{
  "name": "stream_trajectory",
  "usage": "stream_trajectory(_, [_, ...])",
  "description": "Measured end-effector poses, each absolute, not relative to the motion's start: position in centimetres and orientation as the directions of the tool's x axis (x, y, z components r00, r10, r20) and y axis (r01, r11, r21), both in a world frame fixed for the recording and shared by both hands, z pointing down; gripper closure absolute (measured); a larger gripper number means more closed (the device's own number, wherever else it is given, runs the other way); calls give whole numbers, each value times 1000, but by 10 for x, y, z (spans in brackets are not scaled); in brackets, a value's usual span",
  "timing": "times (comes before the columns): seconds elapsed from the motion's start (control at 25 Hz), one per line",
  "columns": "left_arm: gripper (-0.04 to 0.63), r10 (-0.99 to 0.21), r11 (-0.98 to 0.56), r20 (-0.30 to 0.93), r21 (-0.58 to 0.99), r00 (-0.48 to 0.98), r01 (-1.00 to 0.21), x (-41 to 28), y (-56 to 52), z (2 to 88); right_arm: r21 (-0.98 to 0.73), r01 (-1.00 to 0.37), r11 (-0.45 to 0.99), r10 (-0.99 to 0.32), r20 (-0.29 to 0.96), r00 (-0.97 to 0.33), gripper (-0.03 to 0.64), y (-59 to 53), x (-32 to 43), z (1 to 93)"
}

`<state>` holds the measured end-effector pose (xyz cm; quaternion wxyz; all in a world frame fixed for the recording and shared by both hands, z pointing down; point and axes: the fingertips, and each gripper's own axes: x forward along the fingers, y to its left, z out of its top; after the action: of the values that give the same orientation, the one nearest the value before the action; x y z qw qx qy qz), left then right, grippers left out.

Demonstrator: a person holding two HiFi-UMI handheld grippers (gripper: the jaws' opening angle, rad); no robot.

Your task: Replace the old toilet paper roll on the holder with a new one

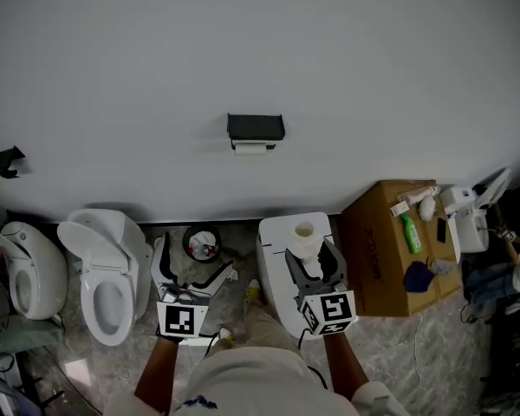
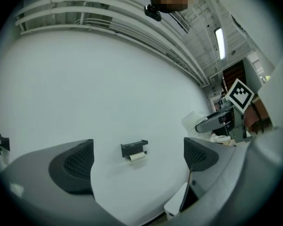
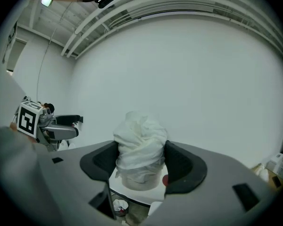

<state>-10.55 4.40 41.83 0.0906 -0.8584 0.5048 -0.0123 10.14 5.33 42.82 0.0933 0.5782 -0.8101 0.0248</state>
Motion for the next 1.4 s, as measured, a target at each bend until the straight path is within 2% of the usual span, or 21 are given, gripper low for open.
stream_trajectory(0.16, [9,-862,-475,-68,-234,502,-848,-97,30,424,56,-949,311,-938,179,-297,319,37,98,438])
stream_trajectory(0.56, [11,-849,-498,-72,-219,523,-839,-76,-4,427,19,-942,334,-926,193,-324,319,1,81,455])
stream_trajectory(0.88, [15,-862,-493,-32,-182,506,-851,-76,-66,443,25,-956,293,-939,196,-283,319,-58,115,455])
stream_trajectory(1.4, [18,-843,-532,44,-219,536,-818,-27,-146,463,9,-970,245,-952,194,-238,319,-133,173,453])
